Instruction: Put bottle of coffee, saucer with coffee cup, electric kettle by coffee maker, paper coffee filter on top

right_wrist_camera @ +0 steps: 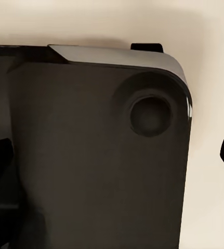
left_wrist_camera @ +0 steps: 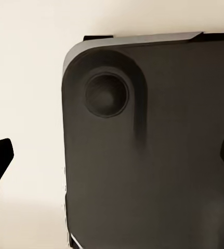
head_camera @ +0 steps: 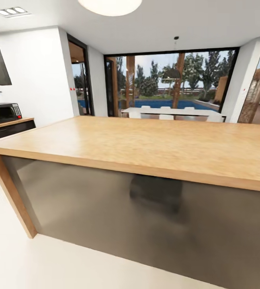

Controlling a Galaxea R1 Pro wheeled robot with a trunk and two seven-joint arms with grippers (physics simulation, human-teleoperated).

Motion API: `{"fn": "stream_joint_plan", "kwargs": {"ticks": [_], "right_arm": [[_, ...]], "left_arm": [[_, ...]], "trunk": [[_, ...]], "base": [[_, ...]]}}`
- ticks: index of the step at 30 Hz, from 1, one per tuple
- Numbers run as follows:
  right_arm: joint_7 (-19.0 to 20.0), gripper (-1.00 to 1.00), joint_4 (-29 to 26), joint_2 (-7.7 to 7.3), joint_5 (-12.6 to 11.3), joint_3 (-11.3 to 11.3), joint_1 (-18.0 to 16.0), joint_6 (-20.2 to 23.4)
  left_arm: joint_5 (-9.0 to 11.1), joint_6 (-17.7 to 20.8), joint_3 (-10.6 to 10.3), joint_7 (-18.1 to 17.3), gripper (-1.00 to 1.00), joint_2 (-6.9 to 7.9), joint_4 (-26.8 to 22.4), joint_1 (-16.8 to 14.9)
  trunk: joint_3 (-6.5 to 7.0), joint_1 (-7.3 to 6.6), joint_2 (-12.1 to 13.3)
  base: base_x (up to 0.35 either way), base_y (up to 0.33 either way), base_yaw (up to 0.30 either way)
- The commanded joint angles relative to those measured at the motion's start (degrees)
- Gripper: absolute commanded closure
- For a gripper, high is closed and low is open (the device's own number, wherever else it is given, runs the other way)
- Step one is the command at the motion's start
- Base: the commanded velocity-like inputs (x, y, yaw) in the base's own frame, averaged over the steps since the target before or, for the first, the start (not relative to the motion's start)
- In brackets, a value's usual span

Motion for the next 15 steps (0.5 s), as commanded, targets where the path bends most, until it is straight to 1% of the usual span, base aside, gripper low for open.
{"fn": "stream_joint_plan", "kwargs": {"ticks": [1,6,15], "right_arm": [[-0.03,-1.00,-0.02,-0.01,0.03,0.00,-0.01,-0.03],[-0.06,-1.00,-0.02,-0.02,0.03,0.00,-0.01,-0.05],[-0.07,-1.00,0.02,-0.02,0.03,0.00,-0.01,-0.10]], "left_arm": [[0.12,-0.20,0.02,0.01,-1.00,0.10,-0.02,0.01],[0.39,-0.28,0.19,0.04,-1.00,0.18,-0.02,-0.04],[0.63,-0.22,0.61,0.22,-1.00,-0.08,0.05,0.01]], "trunk": [[-0.10,0.00,-0.03],[-0.37,0.00,-0.03],[-0.85,0.00,-0.03]], "base": [[0.000,0.000,0.228],[0.000,0.000,0.228],[0.000,0.000,0.228]]}}
